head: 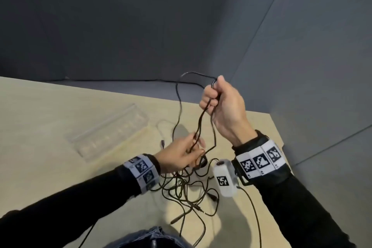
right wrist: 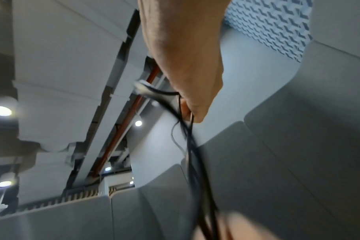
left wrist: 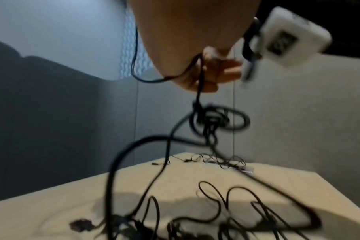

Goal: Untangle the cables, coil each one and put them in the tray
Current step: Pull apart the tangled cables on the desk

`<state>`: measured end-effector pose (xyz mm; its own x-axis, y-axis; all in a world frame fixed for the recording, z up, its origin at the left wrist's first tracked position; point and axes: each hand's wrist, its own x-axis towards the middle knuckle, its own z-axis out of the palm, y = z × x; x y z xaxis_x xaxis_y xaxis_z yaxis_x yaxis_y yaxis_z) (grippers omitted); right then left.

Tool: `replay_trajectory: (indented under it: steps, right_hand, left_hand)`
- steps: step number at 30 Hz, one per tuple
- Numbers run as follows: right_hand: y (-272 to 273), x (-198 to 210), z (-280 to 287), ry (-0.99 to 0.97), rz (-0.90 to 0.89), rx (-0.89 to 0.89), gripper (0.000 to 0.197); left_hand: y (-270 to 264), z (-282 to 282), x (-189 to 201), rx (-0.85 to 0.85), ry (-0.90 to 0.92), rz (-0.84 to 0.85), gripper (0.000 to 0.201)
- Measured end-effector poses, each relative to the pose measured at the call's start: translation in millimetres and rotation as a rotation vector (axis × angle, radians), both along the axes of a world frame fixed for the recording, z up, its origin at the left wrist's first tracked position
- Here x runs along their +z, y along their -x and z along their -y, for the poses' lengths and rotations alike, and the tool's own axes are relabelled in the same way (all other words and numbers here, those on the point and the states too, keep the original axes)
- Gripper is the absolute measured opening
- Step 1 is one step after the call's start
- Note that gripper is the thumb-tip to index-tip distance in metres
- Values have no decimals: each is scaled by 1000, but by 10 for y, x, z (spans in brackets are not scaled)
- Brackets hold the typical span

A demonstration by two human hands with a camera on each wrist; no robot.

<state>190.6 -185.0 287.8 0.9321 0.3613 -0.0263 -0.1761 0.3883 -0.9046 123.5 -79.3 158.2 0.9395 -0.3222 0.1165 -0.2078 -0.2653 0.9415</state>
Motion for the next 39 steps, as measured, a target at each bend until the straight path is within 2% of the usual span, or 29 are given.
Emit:
replay_trajectory:
  steps: [3, 5, 7, 8, 10, 13, 15, 17, 18, 19, 20, 22, 25, 28, 30, 33, 35, 37, 38, 39]
  right_hand:
    - [-81, 241, 133, -122, -4, -26, 40]
    - [-149, 363, 250, -133, 24, -73, 41]
    - [-230, 459, 377, -163, 42, -120, 42]
    - [-274, 507, 442, -195, 45, -141, 44]
    - [-353, 591, 567, -235, 63, -183, 45]
    - [-432, 609, 686, -151, 140, -252, 40]
    - [-475, 583, 719, -93, 163, -263, 38]
    - [-516, 590, 726, -81, 156, -257, 37]
    - [-526, 607, 717, -90, 153, -249, 37]
    - [-526, 631, 700, -103, 156, -241, 37]
    - [-527, 660, 683, -113, 169, -237, 37]
    - [-531, 733, 652, -135, 220, -243, 37]
    - [-581, 919, 689, -217, 286, -283, 36]
    - [-646, 1088, 800, -277, 310, -361, 36]
    - [-668, 1157, 854, -269, 343, -415, 35]
    - [-691, 1270, 962, -242, 406, -481, 33]
    - [-712, 1331, 1020, -126, 466, -500, 29]
    - [-686, 1261, 986, 120, 575, -497, 17]
    - [-640, 1166, 926, 272, 638, -456, 15]
    - [-581, 1036, 848, 434, 690, -384, 22]
  left_hand:
    - [-1, 5, -106, 32, -327, 158, 8]
    - [-99, -90, -158, 129, -451, 313, 25]
    - [-209, -172, -252, 204, -462, 602, 31]
    - [-260, -204, -299, 256, -441, 742, 24]
    - [-344, -243, -308, 411, -339, 866, 15]
    - [-401, -269, -126, 591, -118, 758, 20]
    - [-399, -299, -72, 532, 3, 604, 28]
    - [-340, -291, -153, 398, 42, 325, 49]
    - [-293, -272, -233, 326, 2, 203, 56]
    - [-247, -252, -331, 262, -75, 130, 54]
    - [-207, -231, -430, 199, -175, 105, 44]
    - [-142, -219, -620, 66, -383, 110, 20]
    - [-8, -301, -1005, -28, -675, 162, 33]
    - [131, -475, -1274, 21, -635, -5, 31]
    - [150, -539, -1255, 43, -578, -66, 26]
    - [147, -600, -1189, 66, -502, -106, 34]
    - [133, -584, -1114, 61, -526, -92, 35]
    - [79, -524, -885, 83, -529, -61, 29]
    - [50, -472, -727, 111, -451, -43, 27]
    - [31, -416, -550, 139, -340, -26, 26]
